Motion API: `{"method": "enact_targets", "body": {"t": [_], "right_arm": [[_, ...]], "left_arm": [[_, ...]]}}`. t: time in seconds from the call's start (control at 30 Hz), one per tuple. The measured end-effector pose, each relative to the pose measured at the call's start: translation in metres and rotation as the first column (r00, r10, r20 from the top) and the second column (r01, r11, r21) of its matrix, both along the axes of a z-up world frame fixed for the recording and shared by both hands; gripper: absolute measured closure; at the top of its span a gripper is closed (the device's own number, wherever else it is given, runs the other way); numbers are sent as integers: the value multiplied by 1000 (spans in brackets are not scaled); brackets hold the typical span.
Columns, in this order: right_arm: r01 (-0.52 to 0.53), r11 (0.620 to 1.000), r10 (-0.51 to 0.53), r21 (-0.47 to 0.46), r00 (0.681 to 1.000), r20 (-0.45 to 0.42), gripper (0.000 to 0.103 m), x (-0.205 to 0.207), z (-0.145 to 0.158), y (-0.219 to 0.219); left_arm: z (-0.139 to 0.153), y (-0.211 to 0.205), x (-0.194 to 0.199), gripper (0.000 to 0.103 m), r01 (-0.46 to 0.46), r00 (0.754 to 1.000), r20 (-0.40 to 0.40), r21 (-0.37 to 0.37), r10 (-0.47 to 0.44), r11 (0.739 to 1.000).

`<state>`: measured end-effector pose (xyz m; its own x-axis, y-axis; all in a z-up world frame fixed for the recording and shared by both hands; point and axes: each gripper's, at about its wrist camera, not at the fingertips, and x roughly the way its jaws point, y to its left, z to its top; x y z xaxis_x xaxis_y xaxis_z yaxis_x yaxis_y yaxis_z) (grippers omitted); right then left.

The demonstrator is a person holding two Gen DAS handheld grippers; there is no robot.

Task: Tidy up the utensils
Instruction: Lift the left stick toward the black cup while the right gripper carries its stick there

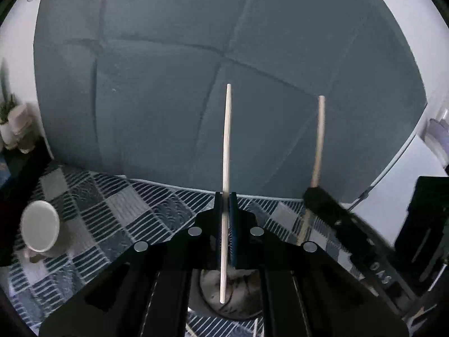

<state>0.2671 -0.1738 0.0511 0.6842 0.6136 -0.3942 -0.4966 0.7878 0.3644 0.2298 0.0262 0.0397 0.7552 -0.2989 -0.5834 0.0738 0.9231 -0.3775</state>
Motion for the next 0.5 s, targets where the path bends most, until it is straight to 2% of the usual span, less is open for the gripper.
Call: {"method": "enact_targets", "body": {"t": [0.23, 0.5], "right_arm": [[-6, 1000, 6, -3, 1000, 0, 98, 1, -32, 6], [-4, 999, 3, -34, 999, -46, 98, -19, -73, 3]], "left_arm": [[-24, -3, -2, 98, 5, 998, 65, -45, -2, 999], [-51, -17, -29, 98, 61, 989, 137, 5, -61, 998]]}}
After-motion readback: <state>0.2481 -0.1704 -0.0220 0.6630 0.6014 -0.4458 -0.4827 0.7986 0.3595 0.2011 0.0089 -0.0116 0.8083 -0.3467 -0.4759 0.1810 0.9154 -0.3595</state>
